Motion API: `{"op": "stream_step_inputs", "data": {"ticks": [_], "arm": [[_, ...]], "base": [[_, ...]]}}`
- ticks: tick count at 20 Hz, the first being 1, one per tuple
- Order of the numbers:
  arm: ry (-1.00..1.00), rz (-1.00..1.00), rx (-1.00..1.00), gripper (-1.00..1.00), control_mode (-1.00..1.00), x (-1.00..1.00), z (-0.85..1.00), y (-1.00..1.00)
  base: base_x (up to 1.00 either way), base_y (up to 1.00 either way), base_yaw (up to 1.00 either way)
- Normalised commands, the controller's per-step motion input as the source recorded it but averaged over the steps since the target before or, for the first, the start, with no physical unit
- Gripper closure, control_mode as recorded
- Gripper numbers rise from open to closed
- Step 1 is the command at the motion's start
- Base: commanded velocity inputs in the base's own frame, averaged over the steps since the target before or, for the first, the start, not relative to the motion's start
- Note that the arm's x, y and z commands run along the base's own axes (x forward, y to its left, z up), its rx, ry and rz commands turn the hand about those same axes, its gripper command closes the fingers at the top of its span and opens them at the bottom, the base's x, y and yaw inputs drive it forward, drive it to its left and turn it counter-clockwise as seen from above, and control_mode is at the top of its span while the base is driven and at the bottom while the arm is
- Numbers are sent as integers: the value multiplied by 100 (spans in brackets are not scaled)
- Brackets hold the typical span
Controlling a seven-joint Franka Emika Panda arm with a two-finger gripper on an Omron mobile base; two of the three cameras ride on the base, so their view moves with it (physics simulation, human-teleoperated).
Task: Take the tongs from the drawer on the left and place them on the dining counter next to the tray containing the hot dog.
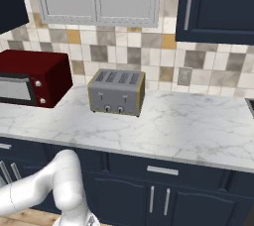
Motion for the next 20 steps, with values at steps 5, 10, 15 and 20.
{"op": "stream_step_inputs", "data": {"ticks": [5,10,15,20], "arm": [[-10,2,0,-100,-100,-12,-40,-15],[-17,0,0,-100,-100,-4,-58,-19],[-4,0,0,-100,-100,2,-12,-2],[-4,0,-2,-100,-100,0,-38,0]], "base": [[0,0,0],[0,0,0],[0,0,0],[0,0,0]]}}
